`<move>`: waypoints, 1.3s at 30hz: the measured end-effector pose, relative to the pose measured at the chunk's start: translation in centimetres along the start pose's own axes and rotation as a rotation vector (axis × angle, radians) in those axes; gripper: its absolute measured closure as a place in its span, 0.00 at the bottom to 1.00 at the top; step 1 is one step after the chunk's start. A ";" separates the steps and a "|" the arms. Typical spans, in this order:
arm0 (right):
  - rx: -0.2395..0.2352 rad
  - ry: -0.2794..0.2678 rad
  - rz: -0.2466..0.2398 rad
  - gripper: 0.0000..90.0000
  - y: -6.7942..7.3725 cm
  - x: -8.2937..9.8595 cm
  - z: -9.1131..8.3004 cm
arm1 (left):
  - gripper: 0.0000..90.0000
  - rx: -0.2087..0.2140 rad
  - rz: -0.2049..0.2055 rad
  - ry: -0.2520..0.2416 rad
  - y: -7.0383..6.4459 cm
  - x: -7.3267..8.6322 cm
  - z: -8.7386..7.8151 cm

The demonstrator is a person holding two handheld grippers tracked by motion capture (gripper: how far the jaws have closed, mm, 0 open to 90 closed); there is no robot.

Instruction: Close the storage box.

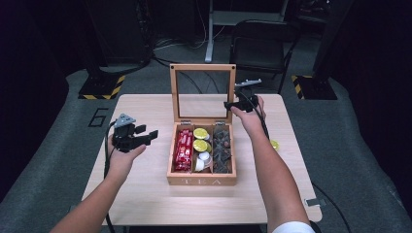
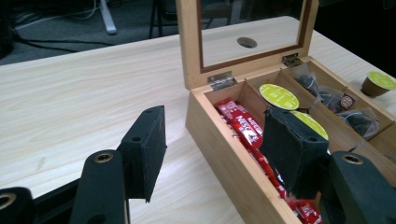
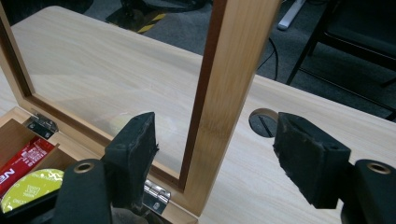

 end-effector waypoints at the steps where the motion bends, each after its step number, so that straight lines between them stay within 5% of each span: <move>1: -0.002 0.001 -0.018 0.33 -0.2 0.0 0.0 | 0.45 -0.005 -0.004 -0.006 0.1 0.0 -0.2; 4: -0.006 0.001 0.009 0.33 -0.1 -0.1 0.0 | 0.45 -0.017 -0.007 -0.012 0.3 0.1 -0.7; 9: -0.024 0.003 -0.041 0.33 -0.1 -0.3 0.4 | 0.45 -0.028 -0.016 -0.011 0.5 0.4 -1.3; 28: -0.045 0.002 -0.047 0.31 0.8 -0.7 1.6 | 0.45 -0.051 -0.029 -0.003 1.3 1.1 -2.1; 39: 0.024 0.004 -0.018 0.56 0.7 -0.8 1.3 | 0.45 -0.051 -0.028 -0.004 1.2 1.1 -1.8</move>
Point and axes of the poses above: each handheld gripper's, and its own axes: z roughly forward along the jaws, x roughly out of its underside, y roughly to its left, the point moved 1 cm from there along z, roughly forward along the jaws, and after that the axes turned 9 degrees about -x, right-handed, at the moved point
